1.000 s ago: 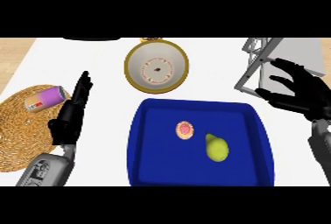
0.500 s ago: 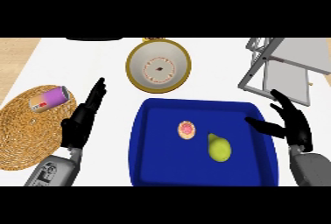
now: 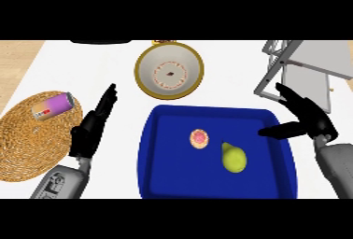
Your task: Pick the pear from the tray and place it in the tiered shelf
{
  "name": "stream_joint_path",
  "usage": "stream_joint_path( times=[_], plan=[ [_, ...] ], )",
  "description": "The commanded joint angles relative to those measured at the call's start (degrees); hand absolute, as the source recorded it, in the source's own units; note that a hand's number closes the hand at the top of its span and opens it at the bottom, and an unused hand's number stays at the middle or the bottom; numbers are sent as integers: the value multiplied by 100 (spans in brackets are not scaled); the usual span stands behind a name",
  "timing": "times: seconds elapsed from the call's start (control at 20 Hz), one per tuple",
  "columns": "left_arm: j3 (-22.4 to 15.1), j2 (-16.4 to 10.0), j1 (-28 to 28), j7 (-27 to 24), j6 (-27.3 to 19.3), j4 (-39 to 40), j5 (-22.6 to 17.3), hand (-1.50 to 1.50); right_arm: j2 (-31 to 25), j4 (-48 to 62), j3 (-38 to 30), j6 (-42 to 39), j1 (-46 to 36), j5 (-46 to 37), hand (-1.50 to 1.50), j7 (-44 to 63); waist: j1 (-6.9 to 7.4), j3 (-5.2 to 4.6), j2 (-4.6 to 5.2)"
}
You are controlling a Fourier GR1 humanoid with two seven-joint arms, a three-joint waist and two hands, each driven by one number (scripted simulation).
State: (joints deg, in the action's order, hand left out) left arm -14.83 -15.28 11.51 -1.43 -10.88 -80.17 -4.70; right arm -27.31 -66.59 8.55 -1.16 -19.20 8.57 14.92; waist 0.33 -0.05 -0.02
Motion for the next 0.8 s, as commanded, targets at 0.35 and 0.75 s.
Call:
stream_joint_path(
  times=[0.35, 0.75],
  plan=[
    [42, 22, 57, 156, 152, -17, 78, 0, -399, -416, 926, -1975, -1427, 0, -150, 2305, 55, -3, -9],
    [60, 154, -164, 384, -32, -465, 275, 0, -364, -617, 1221, -3011, -1897, -125, -150, 3453, 11, 4, -8]
  ],
)
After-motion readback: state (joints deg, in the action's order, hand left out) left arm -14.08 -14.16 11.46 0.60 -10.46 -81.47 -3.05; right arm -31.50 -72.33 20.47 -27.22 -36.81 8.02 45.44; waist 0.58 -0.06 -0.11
